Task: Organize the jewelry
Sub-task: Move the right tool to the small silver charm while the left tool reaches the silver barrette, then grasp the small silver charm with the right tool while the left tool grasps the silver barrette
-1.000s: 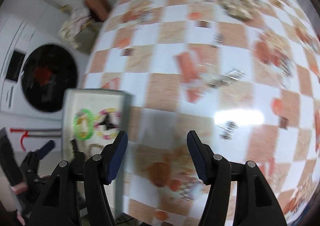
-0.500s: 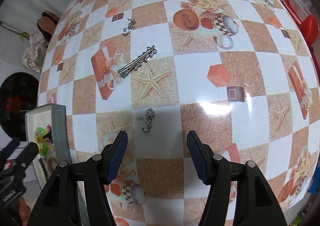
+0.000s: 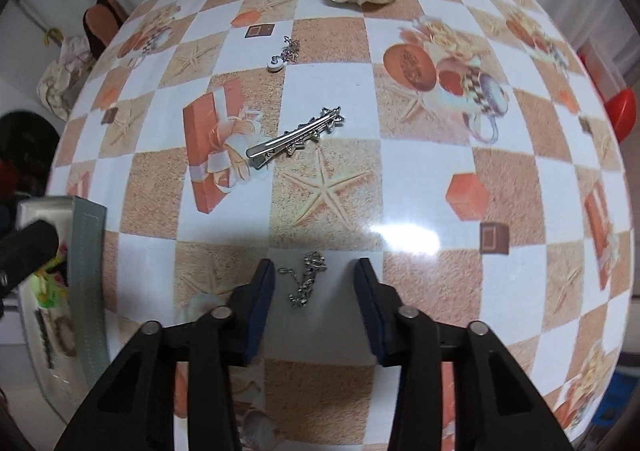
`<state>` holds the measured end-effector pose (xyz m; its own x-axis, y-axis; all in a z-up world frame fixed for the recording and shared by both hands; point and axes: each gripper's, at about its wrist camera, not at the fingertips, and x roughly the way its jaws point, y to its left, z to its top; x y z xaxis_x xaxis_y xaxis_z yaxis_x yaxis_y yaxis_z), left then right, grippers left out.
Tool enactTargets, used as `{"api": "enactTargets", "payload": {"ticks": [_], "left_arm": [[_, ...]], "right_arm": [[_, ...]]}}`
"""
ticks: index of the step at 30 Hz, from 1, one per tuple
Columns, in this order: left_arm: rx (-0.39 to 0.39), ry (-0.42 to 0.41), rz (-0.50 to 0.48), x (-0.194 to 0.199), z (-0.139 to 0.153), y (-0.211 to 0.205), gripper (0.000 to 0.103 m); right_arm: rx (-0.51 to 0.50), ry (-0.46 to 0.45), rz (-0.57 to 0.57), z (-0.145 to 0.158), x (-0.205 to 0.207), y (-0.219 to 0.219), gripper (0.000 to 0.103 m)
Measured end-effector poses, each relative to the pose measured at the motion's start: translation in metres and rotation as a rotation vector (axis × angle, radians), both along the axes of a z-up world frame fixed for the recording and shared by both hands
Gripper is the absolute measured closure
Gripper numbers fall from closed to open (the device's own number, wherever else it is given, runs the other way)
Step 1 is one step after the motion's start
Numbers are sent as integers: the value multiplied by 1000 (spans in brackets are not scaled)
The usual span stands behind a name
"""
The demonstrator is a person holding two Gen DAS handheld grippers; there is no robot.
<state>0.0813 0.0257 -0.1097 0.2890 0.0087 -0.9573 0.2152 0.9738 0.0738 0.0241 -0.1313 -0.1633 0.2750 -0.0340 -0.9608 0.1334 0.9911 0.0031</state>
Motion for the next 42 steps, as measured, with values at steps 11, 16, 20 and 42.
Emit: {"api": "enactTargets", "payload": {"ticks": [11,16,20,42], "left_arm": [[-24,35,-87,20,-23,-48,0],[-27,37,-136,26,-36,-72,0],[-28,43,-190,31,-48,-92,2],[-78,94,-354,33,-66,-150,81]], "right_arm": [[-34,-20,23,0,-8,-14,95],[5,-27,8,0,-13,-23,95],[36,-35,-4,1,-17,-28,95],[121,-35,-32,3,-20,-44,95]]}}
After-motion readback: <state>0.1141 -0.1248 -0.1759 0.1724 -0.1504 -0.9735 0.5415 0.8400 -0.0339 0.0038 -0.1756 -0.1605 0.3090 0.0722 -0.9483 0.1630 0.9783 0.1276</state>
